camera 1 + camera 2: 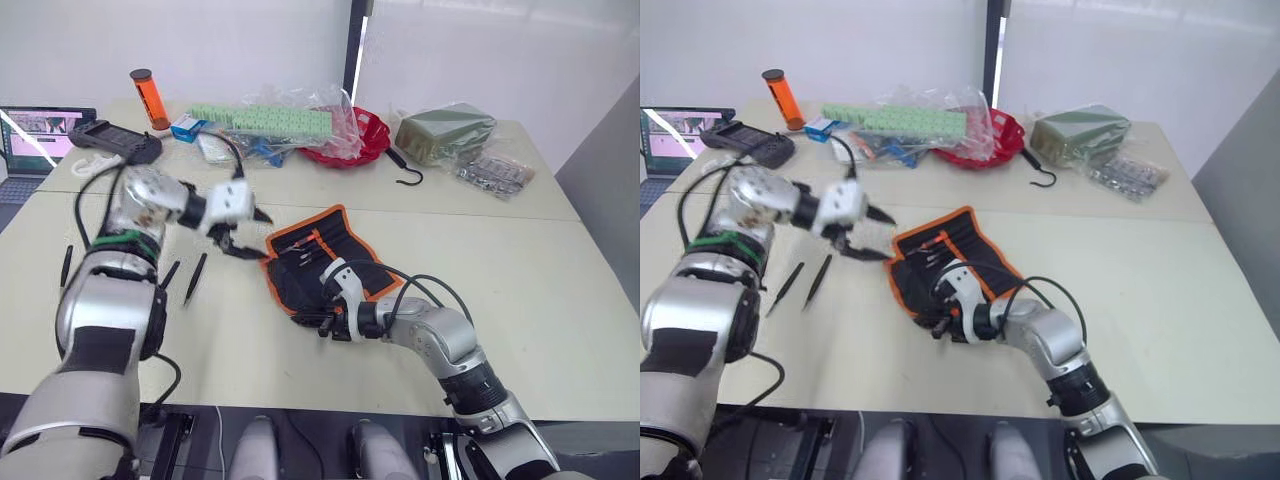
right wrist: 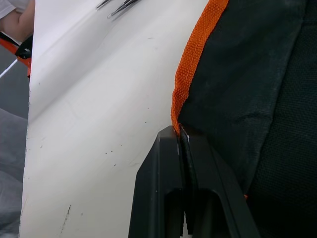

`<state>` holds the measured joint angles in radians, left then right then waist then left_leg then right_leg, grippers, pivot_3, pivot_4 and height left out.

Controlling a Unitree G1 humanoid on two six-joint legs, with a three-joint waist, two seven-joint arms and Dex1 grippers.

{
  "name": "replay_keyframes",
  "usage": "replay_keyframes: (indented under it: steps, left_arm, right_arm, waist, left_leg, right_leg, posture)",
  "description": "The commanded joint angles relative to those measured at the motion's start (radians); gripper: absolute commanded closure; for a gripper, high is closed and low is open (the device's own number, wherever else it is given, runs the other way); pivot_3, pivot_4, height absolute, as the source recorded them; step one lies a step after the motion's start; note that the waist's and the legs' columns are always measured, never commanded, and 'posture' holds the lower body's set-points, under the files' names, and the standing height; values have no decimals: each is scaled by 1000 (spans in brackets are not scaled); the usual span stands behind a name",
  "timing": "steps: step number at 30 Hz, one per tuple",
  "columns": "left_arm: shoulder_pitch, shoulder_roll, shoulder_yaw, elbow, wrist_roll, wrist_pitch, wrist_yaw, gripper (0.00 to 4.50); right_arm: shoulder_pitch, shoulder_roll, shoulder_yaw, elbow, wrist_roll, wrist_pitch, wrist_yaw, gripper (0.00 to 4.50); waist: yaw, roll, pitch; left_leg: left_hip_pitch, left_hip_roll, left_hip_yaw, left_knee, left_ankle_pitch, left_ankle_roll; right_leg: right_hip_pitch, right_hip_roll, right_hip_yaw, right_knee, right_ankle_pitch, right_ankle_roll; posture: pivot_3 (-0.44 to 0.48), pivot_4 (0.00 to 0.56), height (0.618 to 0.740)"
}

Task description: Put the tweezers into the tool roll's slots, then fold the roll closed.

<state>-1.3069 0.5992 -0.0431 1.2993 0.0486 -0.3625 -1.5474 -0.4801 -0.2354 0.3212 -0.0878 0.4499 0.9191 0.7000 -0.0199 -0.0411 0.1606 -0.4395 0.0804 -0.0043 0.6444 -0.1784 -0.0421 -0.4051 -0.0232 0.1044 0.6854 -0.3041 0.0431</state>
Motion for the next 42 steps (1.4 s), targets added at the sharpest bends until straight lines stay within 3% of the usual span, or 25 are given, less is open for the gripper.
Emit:
replay_keyframes:
  steps: [1,6,7,8,19,22,26,35,41,42]
  left_arm:
    - [-4,-15,62,-44,-89,153,-48,36]
    - [99,-70,61,-128,-116,228,-32,36]
    - [120,-80,58,-140,-113,239,-14,573]
    - [143,-87,50,-153,-104,241,-2,742]
    - [320,-130,-9,-209,-52,203,80,4445]
    - [345,-143,-16,-216,-42,194,125,4483]
    - [374,-159,-45,-205,-5,168,207,4500]
    - [403,-131,-68,-198,5,146,194,4500]
    - [426,-122,-65,-222,-3,128,180,4500]
    - [429,-119,-65,-225,-3,125,180,4500]
  right_arm:
    - [16,4,19,46,-8,6,12,4500]
    - [12,12,18,54,-16,0,17,4500]
    - [13,13,17,54,-18,0,17,4500]
    - [14,13,16,52,-19,0,18,4500]
    - [23,6,4,35,-15,16,17,4500]
    - [21,6,4,32,-14,16,19,4500]
    - [27,-3,6,-2,6,20,44,3287]
    - [-42,-37,-101,-58,83,14,93,226]
    - [-83,-26,-118,44,48,-54,96,226]
    - [-91,-14,-126,62,46,-72,93,476]
  waist:
    - [0,0,0]
    - [-4,0,0]
    - [-4,0,0]
    - [-4,0,0]
    - [-1,0,0]
    - [0,0,0]
    - [5,0,0]
    - [5,2,-1]
    - [3,4,-2]
    - [1,4,-2]
  left_leg:
    - [1,0,0,0,0,0]
    - [1,0,-1,0,0,0]
    - [1,0,-1,0,0,0]
    - [1,0,-1,0,0,0]
    - [1,0,-2,0,0,0]
    - [1,0,-2,0,0,0]
    - [1,0,-2,0,0,0]
    - [1,0,-2,0,0,0]
    - [2,0,-2,0,0,0]
    - [2,0,-2,0,0,0]
  right_leg:
    - [1,0,0,0,0,0]
    - [1,0,-1,1,0,0]
    - [1,0,-1,1,0,0]
    - [1,0,-1,1,0,0]
    - [2,0,-2,0,0,0]
    - [2,0,-2,0,0,0]
    - [2,0,-2,0,0,0]
    - [2,0,-2,0,0,0]
    - [2,0,-2,0,0,0]
    - [2,0,-2,0,0,0]
  posture:
    - [0,150,738]
    - [0,150,738]
    - [0,150,738]
    - [0,150,738]
    - [0,150,738]
    - [0,150,738]
    - [0,150,738]
    - [0,150,738]
    - [0,150,738]
    - [0,150,738]
